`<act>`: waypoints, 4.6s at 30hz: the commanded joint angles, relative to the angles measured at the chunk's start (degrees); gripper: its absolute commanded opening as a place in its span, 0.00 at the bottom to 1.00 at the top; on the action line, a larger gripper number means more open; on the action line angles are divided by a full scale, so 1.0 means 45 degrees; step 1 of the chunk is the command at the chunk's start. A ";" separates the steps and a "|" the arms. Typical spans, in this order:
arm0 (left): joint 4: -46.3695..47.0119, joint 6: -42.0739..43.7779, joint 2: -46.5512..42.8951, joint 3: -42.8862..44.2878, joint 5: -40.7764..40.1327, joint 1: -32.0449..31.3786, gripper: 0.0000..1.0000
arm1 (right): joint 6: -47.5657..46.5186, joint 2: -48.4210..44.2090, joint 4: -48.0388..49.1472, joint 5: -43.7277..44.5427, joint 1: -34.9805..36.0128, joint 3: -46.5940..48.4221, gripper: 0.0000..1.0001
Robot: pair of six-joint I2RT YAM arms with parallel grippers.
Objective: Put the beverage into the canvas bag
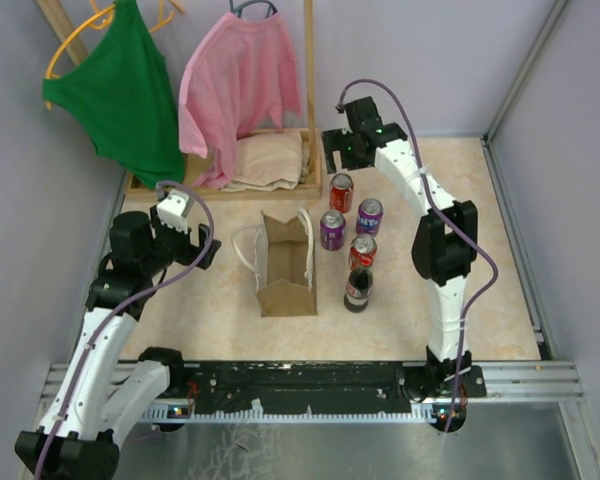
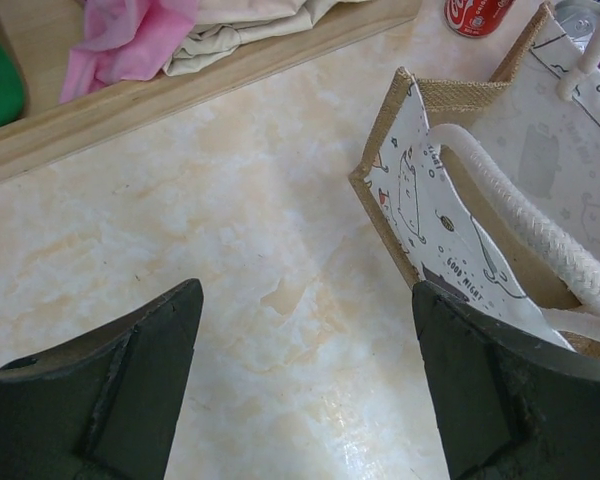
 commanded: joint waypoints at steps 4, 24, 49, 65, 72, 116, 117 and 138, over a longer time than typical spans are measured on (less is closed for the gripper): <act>0.0577 -0.0396 0.0262 -0.0111 0.0658 0.0133 0.91 | 0.0686 0.0941 -0.0608 -0.0080 0.0113 0.1317 0.92; 0.0960 -0.0584 0.0506 -0.0344 0.0832 0.0235 0.90 | 0.0966 0.2222 -0.2768 0.0661 0.0458 0.2701 0.89; 0.1114 -0.0655 0.0799 -0.0388 0.1005 0.0294 0.90 | 0.1128 0.2612 -0.2798 0.0454 0.0458 0.2774 0.38; 0.1268 -0.0836 0.1172 -0.0272 0.1069 0.0294 0.90 | 0.1838 0.1535 -0.3563 0.0550 0.0409 0.6079 0.00; 0.1325 -0.0829 0.1251 -0.0261 0.1100 0.0294 0.90 | 0.2568 -0.0457 -0.2153 -0.0959 0.0404 0.5354 0.00; 0.1625 -0.1063 0.1607 -0.0423 0.1573 0.0303 0.89 | 0.3685 -0.4603 -0.2736 0.1103 0.6342 0.1384 0.00; 0.1608 -0.1066 0.1571 -0.0454 0.1573 0.0313 0.89 | 0.3613 -0.4478 -0.2902 0.1169 0.6413 0.1480 0.00; 0.1778 -0.1080 0.1677 -0.0577 0.1544 0.0311 0.89 | 0.2798 -0.3618 -0.3330 0.1610 0.6706 0.0097 0.00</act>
